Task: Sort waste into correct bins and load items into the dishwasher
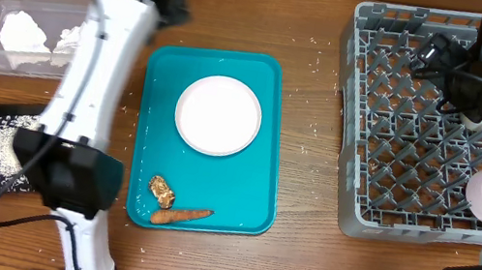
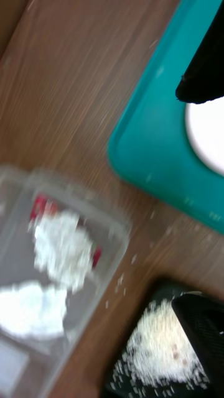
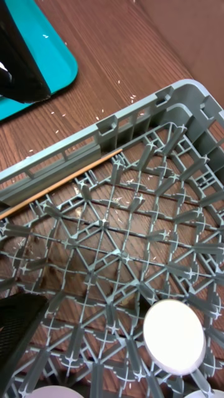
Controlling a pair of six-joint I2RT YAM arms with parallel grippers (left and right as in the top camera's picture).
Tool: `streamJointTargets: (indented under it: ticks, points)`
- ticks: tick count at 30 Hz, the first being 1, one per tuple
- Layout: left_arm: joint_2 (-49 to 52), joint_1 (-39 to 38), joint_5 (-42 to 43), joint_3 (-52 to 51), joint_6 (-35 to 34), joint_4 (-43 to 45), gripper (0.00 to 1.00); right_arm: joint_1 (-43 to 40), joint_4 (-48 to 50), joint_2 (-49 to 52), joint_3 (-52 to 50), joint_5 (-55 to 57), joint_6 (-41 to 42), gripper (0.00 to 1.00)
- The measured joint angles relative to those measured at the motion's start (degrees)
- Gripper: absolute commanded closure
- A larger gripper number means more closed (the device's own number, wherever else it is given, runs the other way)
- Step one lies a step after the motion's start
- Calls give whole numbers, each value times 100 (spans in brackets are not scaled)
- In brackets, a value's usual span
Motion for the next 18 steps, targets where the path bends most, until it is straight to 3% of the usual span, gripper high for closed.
streamJointTargets:
  ticks: [5,11,15,18]
  points:
    - [0,717,238,0,0,-2,0,0,313,0,-7,-579,168,0]
    - [0,1231,339,0,0,-2,0,105,835,0,-17,-2529,-245,0]
    - [0,1408,358,0,0,-4,0,855,984,39,-17,-2966,-835,0]
    - [0,1412,363,0,0,-4,0,1762,994,295,-15,-2487,-885,0]
